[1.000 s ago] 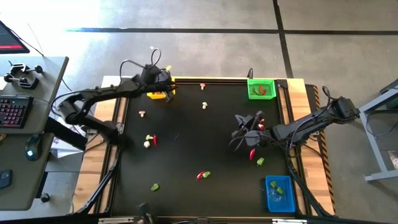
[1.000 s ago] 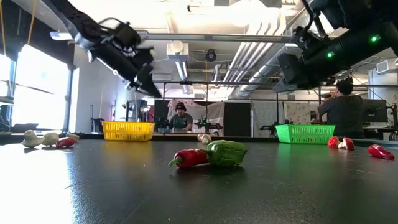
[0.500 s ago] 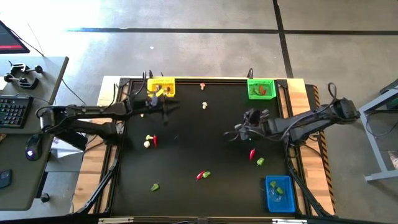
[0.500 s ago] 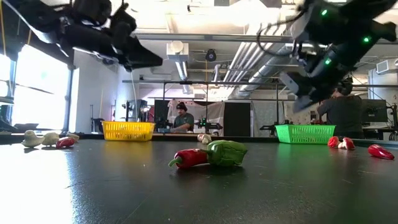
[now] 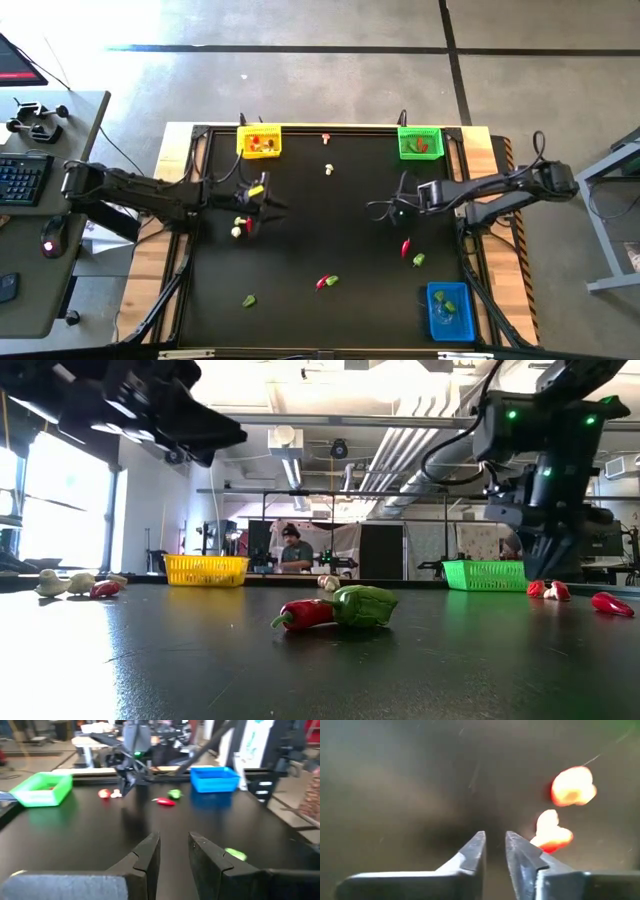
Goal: Sort produce into baskets
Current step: Put the red chili pepper into the green bin
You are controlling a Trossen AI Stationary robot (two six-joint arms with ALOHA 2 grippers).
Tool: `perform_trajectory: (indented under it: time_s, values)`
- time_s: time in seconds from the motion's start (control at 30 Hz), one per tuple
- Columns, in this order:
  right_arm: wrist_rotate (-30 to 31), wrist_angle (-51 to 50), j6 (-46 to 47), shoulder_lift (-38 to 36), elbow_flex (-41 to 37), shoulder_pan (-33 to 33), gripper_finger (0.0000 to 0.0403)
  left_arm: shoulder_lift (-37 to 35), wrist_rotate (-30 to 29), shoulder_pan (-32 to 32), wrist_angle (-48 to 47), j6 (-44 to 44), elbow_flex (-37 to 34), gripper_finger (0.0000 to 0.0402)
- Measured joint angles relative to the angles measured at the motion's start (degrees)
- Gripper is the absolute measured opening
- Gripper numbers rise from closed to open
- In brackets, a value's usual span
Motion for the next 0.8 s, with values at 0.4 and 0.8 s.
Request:
perform_trajectory:
  time_s: [0.4, 0.8]
  values:
    - [-16.1, 0.5, 12.8, 0.0, 0.0, 16.4, 0.0169, 0.0, -0.6, -5.5, 0.5, -1.4, 0.0, 0.0085]
    - [-12.4, 7.8, 20.2, 0.0, 0.0, 25.0, 0.0174, 0.0, -0.7, -5.5, 3.6, 1.2, 0.0, 0.0085]
